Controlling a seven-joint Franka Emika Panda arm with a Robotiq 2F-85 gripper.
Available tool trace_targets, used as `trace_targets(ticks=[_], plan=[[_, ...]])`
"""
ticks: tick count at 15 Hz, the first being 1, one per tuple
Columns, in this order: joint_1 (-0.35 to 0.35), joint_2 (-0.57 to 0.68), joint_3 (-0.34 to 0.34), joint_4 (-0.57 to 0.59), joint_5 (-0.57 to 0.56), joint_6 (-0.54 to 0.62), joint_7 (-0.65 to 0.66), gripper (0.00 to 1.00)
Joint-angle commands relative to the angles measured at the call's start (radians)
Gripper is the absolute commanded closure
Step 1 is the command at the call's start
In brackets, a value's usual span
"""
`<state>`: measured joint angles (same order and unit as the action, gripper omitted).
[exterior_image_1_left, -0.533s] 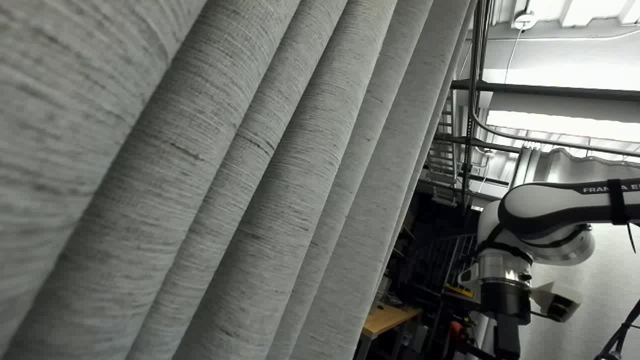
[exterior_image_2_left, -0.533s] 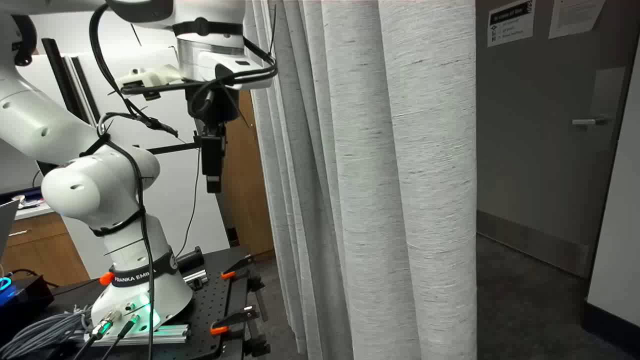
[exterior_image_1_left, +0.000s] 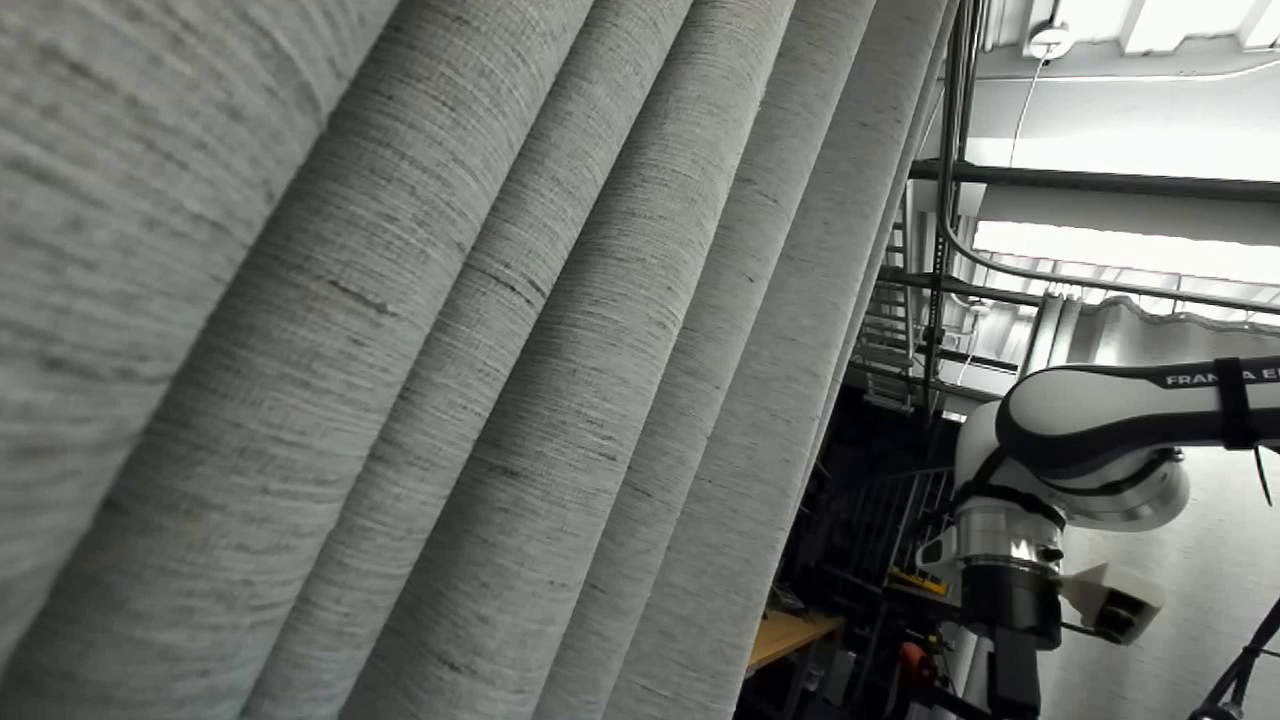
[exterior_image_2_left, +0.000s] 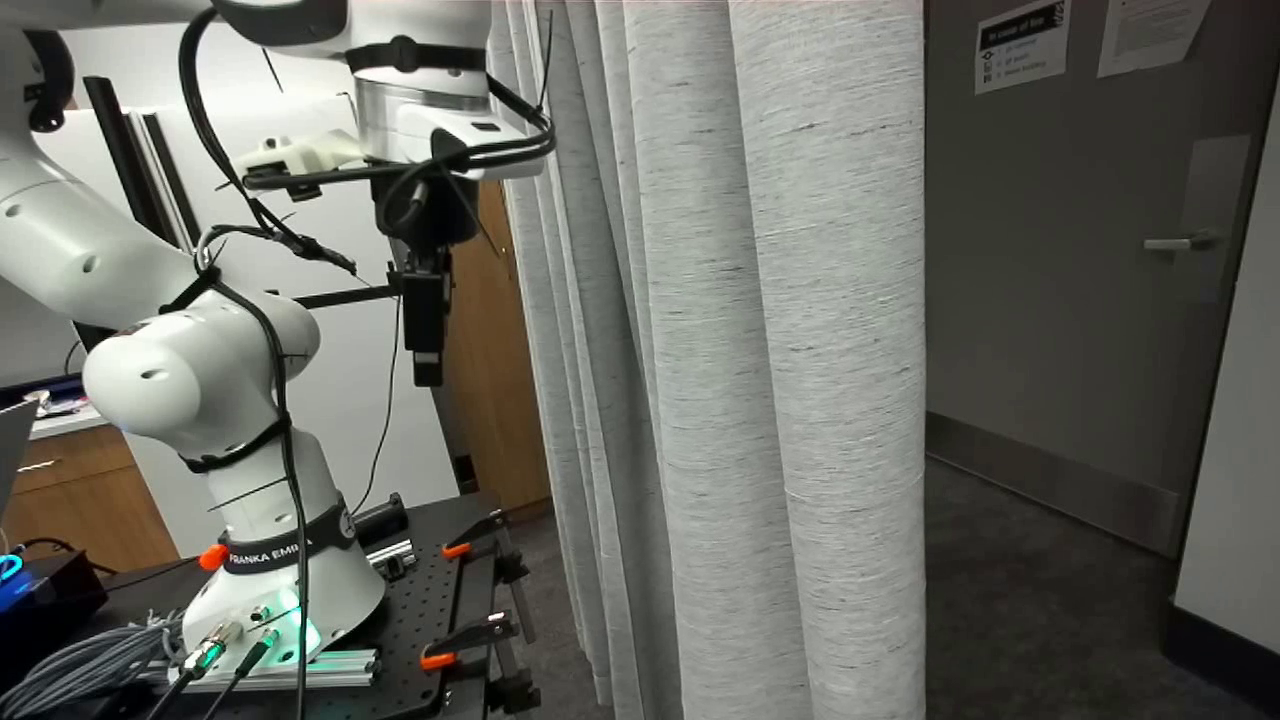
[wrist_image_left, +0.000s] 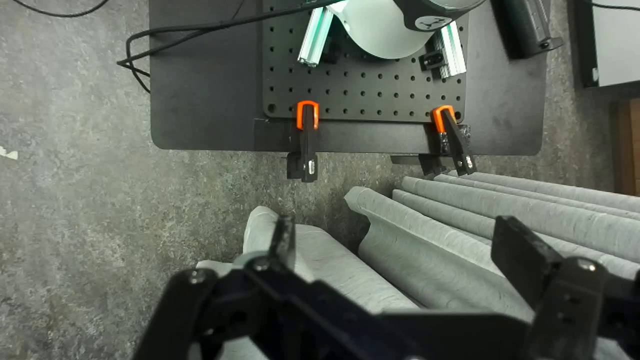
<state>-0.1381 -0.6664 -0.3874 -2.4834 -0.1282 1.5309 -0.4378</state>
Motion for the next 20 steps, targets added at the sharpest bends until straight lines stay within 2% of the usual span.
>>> trace_targets(ticks=[1,5,9,20], plan=[[-0.013,0.004,0.011,0.002,0.006,-0.001,-0.007,0.0],[-0.013,0.004,0.011,0.002,0.006,-0.001,-0.007,0.0],[-0.007,-0.012,0.029,-0.006,0.0,0.055,-0.001,0.0],[0.045,-0.129,0.137,0.0,0.026,0.452,0.018,0.0]])
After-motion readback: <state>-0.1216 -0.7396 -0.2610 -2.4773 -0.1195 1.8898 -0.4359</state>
